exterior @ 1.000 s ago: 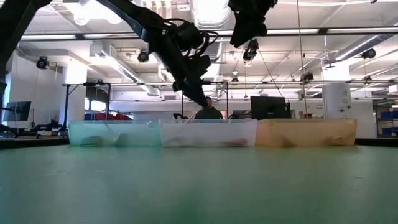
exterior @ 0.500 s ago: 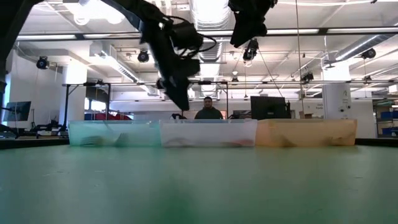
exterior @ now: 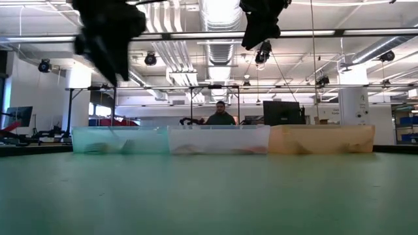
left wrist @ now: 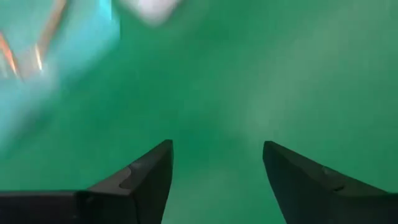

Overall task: Sort silverware by color (type)
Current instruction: Put the blue fork into the orange bin

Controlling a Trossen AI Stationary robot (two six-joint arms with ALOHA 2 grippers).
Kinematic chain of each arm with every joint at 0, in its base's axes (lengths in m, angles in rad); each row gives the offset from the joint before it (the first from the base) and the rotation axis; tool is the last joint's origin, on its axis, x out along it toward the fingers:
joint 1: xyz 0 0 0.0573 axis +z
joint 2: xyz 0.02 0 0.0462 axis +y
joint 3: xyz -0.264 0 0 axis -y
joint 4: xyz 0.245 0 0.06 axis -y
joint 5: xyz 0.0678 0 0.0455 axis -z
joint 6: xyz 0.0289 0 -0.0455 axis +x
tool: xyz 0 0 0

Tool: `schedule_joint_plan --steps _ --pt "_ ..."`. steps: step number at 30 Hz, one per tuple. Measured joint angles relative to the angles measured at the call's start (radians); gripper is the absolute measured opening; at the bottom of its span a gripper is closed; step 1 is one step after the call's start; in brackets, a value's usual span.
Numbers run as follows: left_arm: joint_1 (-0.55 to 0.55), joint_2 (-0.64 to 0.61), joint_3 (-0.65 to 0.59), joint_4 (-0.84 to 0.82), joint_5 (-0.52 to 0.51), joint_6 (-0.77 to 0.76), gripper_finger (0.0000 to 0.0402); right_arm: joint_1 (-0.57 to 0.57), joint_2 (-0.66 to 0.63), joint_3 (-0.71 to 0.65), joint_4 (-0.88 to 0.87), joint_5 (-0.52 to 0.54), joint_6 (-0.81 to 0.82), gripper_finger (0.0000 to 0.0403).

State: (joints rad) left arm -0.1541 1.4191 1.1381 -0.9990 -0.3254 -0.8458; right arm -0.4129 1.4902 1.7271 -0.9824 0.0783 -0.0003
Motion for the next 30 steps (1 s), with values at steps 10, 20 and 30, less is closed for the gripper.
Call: schedule_joint_plan --steps 10,20,30 --pt "-0.410 -0.100 -0.162 -0.045 0.175 -0.783 0.0243 0.000 0.000 0.000 0.000 0.000 0.000 0.0139" --pt "-0.733 0.043 -0.106 0.073 0.205 -1.416 0.0243 0.000 0.000 0.000 0.000 0.001 0.000 0.0139" --pt "-0.764 0.291 0.074 0.072 0.291 -1.535 0.0243 0.000 0.000 0.000 0.000 0.000 0.000 0.0139"
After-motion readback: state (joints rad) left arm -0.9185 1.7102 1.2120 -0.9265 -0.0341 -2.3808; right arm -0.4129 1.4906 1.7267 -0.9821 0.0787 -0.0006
